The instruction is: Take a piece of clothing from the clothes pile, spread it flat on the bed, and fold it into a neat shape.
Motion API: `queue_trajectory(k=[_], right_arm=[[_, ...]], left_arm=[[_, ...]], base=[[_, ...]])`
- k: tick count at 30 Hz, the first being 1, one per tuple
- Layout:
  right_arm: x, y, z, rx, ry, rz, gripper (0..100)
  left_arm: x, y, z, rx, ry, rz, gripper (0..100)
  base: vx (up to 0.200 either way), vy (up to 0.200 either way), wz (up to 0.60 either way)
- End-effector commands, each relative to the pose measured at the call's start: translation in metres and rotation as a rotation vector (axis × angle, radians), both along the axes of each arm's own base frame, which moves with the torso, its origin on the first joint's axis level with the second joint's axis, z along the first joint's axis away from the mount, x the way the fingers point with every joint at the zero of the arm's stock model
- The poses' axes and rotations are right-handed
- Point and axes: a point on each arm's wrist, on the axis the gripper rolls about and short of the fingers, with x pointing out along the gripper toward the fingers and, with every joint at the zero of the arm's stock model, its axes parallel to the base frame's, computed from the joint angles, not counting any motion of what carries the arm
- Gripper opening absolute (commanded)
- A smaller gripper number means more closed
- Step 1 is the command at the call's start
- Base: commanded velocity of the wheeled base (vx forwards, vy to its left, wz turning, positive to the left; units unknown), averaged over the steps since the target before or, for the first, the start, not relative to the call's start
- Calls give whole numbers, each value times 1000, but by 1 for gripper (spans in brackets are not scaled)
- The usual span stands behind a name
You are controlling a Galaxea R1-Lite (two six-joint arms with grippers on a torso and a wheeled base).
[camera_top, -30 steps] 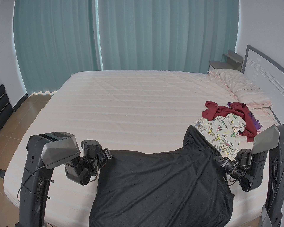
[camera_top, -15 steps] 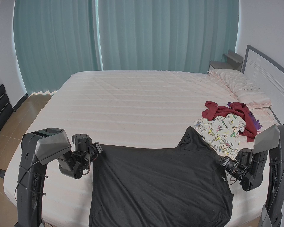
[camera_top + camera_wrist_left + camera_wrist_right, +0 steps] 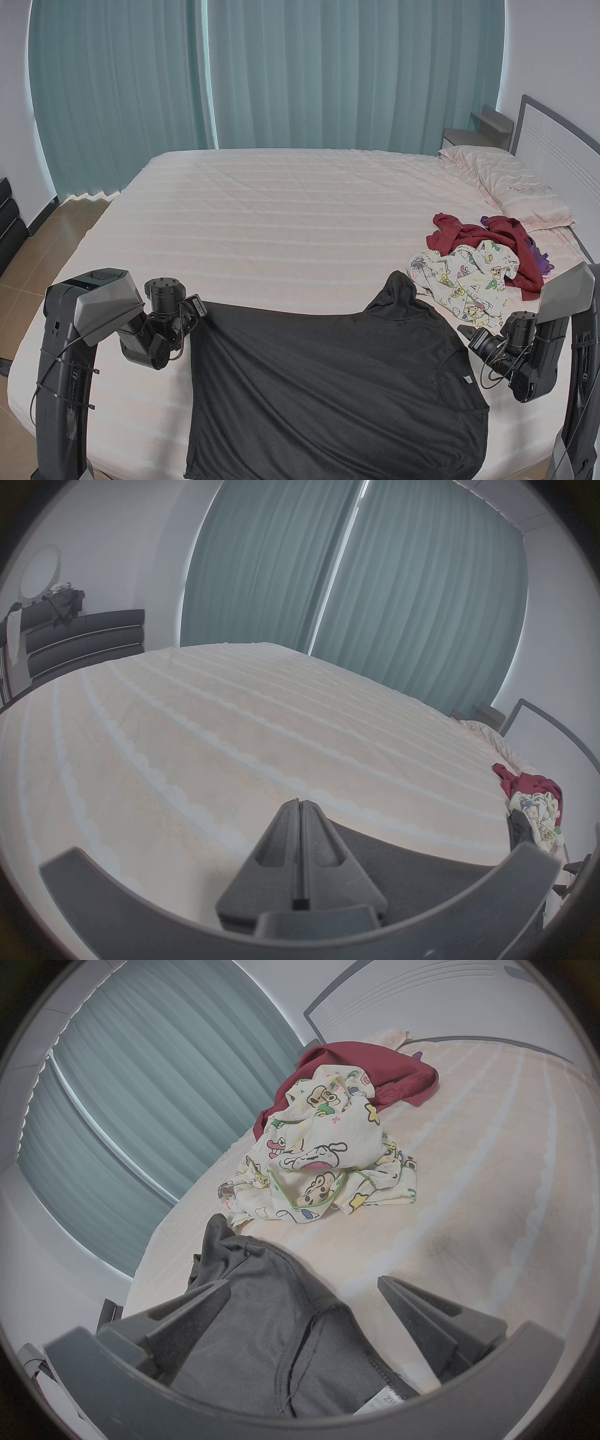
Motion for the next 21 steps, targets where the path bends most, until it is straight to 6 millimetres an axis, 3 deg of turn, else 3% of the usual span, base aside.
queue_trajectory(k=[1, 3, 4, 9, 12, 17, 18, 21], right_arm=[[0, 0, 1, 1, -11, 2, 100], [0, 0, 1, 1, -10, 2, 100], [0, 0, 1, 1, -10, 2, 100], [-1, 0, 0, 1, -5, 2, 100], [-1, 0, 1, 3, -5, 1, 100], [-2, 0, 2, 4, -7, 4, 100], [-2, 0, 2, 3, -8, 3, 100], [-1, 3, 5, -2, -16, 8, 100]], left_arm=[[0, 2, -5, 1, 10, 5, 0], [0, 1, -6, 1, 12, 4, 0], [-1, 1, -6, 1, 13, 4, 100], [-2, 0, -2, -6, 5, 6, 100], [-15, -1, 14, -44, 0, 55, 100], [-61, -6, 32, -133, 58, 55, 100], [-62, -6, 32, -136, 59, 55, 100], [-101, -13, 28, -182, 83, 34, 100]], base=[[0, 0, 0], [0, 0, 0], [0, 0, 0], [0, 0, 0], [0, 0, 0], [0, 0, 0], [0, 0, 0], [0, 0, 0]])
